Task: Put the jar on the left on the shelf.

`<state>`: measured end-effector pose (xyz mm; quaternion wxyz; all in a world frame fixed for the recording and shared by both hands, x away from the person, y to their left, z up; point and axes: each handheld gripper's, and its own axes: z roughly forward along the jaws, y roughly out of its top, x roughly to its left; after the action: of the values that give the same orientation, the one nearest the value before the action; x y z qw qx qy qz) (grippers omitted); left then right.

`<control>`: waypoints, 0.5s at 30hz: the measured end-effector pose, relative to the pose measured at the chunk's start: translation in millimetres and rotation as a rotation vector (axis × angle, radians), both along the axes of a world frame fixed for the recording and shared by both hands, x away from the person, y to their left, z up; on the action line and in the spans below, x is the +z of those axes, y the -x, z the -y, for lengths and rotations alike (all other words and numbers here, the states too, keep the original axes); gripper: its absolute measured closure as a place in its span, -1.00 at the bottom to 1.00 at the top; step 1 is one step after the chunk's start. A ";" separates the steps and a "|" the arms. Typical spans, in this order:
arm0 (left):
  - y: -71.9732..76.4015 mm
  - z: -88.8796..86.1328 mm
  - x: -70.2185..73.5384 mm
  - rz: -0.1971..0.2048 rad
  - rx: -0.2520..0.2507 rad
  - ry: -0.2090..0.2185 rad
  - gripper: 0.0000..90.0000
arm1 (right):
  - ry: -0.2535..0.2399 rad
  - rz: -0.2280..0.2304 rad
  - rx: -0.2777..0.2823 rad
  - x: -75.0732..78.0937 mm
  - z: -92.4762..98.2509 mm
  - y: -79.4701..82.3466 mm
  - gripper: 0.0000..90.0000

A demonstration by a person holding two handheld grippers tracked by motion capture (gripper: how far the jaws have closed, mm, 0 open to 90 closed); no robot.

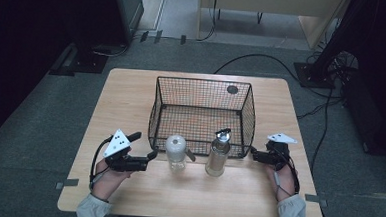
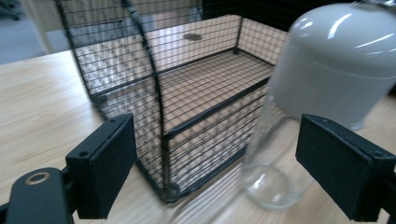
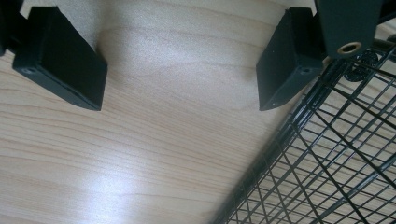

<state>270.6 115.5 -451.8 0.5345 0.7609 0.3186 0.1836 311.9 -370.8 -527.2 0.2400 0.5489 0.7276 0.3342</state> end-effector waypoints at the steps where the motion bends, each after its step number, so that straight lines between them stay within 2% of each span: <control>1: 0.3 0.6 0.3 0.000 -0.002 0.005 -0.72 | 0.000 0.000 0.000 0.0 0.0 0.0 -0.64; 2: 1.3 2.3 1.0 0.000 -0.009 0.021 -0.72 | 0.000 0.001 0.000 0.0 0.1 -0.1 -0.64; 6: 4.6 7.9 2.4 0.011 -0.016 0.037 -0.72 | 0.001 0.001 -0.001 0.0 0.1 -0.2 -0.64; 15: 14.4 24.3 1.8 0.057 -0.003 0.072 -0.72 | 0.001 0.001 -0.001 0.0 0.1 -0.2 -0.64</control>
<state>256.2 91.2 -449.9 0.5709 0.7359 0.3086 0.1930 312.1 -370.9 -527.2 0.2406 0.5490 0.7274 0.3341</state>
